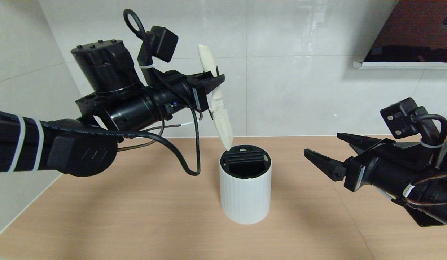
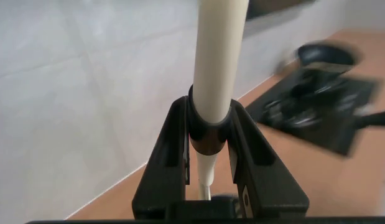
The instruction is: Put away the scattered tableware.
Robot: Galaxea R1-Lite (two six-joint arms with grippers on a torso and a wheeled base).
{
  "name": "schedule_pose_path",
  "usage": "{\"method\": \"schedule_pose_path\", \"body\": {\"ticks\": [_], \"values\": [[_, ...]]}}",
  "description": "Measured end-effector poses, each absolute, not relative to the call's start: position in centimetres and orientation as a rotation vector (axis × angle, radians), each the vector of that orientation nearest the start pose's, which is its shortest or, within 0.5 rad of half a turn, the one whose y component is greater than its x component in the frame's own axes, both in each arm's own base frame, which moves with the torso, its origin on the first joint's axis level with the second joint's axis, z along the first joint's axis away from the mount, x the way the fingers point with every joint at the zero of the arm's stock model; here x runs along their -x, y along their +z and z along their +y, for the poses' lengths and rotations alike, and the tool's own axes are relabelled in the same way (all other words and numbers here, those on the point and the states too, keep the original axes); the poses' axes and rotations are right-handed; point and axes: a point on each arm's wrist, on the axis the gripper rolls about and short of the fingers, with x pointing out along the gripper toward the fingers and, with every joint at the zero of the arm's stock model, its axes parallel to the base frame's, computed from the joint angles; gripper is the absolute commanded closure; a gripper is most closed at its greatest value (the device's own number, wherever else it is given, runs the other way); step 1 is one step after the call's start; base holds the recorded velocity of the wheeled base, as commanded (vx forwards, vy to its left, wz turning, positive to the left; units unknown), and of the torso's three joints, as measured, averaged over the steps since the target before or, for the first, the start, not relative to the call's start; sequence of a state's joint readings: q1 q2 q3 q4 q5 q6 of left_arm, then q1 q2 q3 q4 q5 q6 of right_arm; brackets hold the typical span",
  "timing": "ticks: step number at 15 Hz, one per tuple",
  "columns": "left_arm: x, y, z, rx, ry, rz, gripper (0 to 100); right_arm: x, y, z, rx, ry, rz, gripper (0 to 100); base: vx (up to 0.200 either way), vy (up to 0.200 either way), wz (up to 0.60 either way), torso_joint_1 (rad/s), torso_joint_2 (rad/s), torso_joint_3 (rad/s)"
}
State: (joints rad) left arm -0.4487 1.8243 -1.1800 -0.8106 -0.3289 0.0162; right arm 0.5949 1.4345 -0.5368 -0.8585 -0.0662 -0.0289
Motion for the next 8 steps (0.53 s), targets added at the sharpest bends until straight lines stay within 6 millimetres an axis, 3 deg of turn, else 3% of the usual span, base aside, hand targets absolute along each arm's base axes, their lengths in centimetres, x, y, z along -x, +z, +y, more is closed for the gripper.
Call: {"method": "schedule_pose_path", "body": {"ticks": [8], "values": [[-31.0,25.1,-17.8,-0.006,-0.823,-0.137,100,-19.2,20.2,12.8,0.042,0.529,0.035,0,0.0,0.0,0.0,0.0,0.0,0.0]]}}
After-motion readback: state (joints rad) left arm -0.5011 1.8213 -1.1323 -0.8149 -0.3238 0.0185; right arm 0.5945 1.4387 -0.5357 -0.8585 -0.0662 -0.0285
